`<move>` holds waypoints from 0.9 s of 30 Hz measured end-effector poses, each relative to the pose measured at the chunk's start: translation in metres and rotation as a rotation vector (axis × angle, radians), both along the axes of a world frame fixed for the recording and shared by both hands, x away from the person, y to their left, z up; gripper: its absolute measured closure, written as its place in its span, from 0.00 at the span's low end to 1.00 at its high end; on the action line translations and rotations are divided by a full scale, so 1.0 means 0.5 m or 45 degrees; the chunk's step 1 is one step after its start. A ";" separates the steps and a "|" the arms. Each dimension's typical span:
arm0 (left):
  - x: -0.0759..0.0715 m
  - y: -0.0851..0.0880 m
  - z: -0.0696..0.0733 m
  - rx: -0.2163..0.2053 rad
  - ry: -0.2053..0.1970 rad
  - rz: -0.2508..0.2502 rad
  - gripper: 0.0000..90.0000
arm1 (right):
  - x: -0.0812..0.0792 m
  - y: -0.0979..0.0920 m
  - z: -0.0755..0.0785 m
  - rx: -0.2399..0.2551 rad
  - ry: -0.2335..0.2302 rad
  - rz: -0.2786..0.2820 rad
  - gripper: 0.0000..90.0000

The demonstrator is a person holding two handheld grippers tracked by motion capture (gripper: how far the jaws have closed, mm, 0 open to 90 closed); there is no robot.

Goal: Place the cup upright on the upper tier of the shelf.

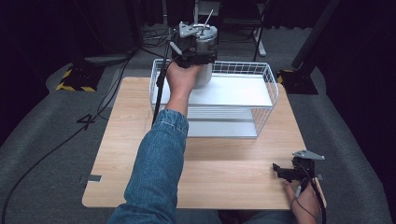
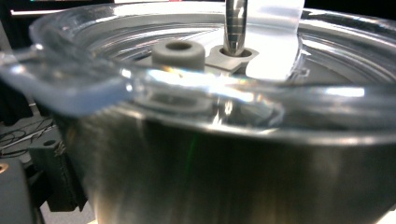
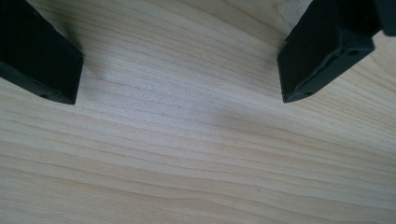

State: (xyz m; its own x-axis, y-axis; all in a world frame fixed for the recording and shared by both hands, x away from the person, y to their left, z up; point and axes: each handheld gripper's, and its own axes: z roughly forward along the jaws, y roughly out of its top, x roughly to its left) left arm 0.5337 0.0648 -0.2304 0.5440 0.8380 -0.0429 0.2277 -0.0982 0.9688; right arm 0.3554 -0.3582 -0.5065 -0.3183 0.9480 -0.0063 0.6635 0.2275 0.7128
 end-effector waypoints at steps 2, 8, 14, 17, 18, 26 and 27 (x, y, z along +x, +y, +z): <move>0.001 -0.001 -0.006 0.002 0.006 0.006 0.04 | 0.000 0.000 0.000 0.000 0.000 0.000 0.00; 0.003 -0.003 -0.018 0.007 0.031 0.001 0.04 | 0.000 0.000 0.000 0.000 0.000 0.000 0.00; 0.007 -0.001 -0.029 -0.002 0.056 0.006 0.04 | 0.000 0.000 0.000 0.000 -0.001 0.001 0.00; 0.007 -0.002 -0.033 0.000 0.058 0.010 0.04 | 0.000 0.000 0.000 0.000 0.000 0.000 0.00; 0.007 -0.002 -0.035 -0.005 0.060 0.011 0.04 | 0.000 0.000 0.000 0.000 0.000 0.000 0.00; 0.007 -0.006 -0.044 -0.001 0.070 0.027 0.04 | 0.000 0.000 0.000 0.000 -0.001 0.001 0.00; 0.006 -0.005 -0.045 0.005 0.066 0.020 0.04 | 0.000 0.000 0.000 0.000 0.000 0.000 0.00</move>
State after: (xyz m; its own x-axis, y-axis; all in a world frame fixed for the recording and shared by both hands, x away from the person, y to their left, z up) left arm 0.5368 0.0624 -0.2527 0.5279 0.8467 -0.0673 0.2794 -0.0983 0.9551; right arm 0.3554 -0.3582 -0.5065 -0.3182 0.9480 -0.0062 0.6636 0.2274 0.7127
